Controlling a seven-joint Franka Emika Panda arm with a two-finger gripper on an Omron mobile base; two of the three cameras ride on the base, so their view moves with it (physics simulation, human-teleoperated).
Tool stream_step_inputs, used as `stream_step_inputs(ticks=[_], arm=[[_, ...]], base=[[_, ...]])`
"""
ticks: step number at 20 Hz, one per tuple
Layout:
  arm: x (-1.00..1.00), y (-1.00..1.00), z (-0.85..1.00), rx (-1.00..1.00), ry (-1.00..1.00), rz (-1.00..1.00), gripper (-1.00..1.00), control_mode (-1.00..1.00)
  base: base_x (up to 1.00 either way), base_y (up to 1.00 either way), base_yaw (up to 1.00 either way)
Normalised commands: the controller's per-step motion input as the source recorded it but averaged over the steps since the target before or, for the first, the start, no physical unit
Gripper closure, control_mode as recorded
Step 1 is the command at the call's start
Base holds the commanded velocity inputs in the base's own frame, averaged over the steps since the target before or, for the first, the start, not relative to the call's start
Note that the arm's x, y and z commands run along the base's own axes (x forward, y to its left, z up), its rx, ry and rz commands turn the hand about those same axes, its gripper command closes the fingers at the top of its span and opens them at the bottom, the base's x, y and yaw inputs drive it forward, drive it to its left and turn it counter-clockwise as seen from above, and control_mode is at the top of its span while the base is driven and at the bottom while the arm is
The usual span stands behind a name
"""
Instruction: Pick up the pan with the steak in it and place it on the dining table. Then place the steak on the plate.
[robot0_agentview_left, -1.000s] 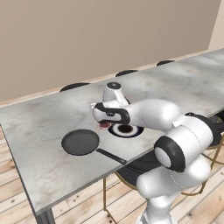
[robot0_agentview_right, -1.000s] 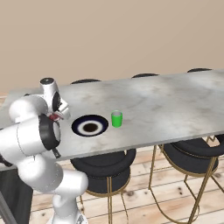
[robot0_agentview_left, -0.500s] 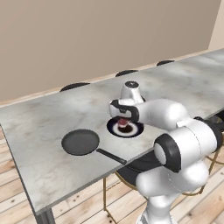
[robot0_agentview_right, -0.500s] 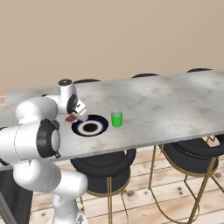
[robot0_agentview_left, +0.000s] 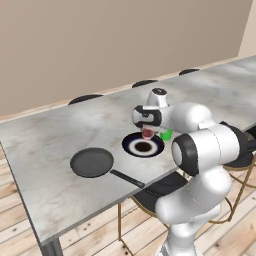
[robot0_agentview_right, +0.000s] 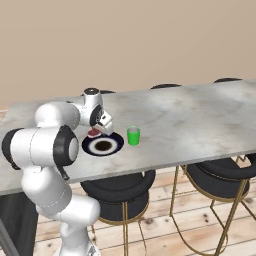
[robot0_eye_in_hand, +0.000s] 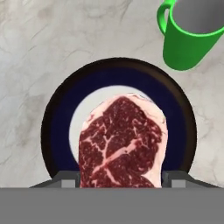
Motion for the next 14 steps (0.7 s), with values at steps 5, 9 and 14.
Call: stream_step_inputs(ticks=[5, 9, 14], arm=[[0.01, 0.00, -0.21, 0.00, 0.03, 0.00, 1.00, -1.00], [0.00, 0.00, -0.40, 0.00, 0.03, 0.00, 1.00, -1.00], [0.03, 0.00, -0.40, -0.01, 0.00, 0.00, 1.00, -1.00]], base=[[0.00, 0.00, 0.00], [0.00, 0.00, 0.00], [0.00, 0.00, 0.00]])
